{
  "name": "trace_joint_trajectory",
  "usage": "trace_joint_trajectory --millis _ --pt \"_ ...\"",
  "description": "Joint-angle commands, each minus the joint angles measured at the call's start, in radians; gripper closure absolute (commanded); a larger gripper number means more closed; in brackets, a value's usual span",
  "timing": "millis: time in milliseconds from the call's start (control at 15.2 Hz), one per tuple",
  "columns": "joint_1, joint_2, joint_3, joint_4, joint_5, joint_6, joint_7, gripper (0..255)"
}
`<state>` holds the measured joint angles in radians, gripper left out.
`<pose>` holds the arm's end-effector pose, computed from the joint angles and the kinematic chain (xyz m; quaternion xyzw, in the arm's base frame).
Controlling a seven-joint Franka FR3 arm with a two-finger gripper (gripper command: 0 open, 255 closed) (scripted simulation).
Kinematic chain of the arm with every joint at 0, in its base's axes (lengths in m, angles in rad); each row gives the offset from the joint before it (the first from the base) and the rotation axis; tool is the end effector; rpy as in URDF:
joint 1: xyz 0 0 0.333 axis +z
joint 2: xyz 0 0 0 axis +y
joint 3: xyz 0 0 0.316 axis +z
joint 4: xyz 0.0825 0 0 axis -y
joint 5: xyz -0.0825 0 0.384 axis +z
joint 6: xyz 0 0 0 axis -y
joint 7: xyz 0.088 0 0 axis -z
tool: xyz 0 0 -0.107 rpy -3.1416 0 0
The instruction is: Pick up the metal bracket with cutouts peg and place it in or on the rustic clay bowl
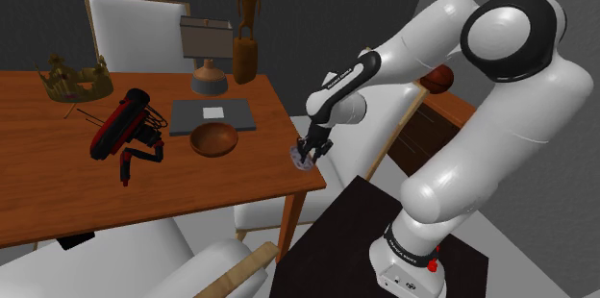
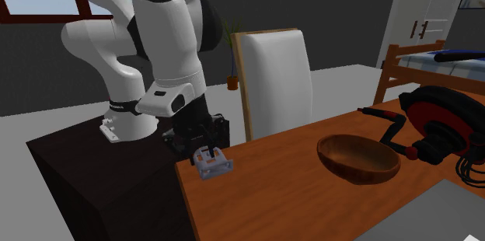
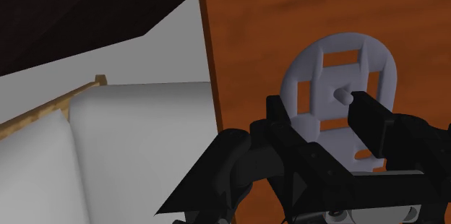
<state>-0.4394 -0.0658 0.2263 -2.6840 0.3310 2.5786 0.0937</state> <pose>0.3970 -0.0931 0.2509 -0.9535 0.2906 0.0146 0.0788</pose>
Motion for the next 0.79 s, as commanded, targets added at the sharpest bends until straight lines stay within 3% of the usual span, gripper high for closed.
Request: trace_joint_trajectory --millis 0,726 --pt "-0.001 -0.031 -0.001 0.002 -0.004 -0.033 0.007 255" --pt "-0.007 -0.179 -0.010 0.038 -0.028 -0.216 0.039 255"
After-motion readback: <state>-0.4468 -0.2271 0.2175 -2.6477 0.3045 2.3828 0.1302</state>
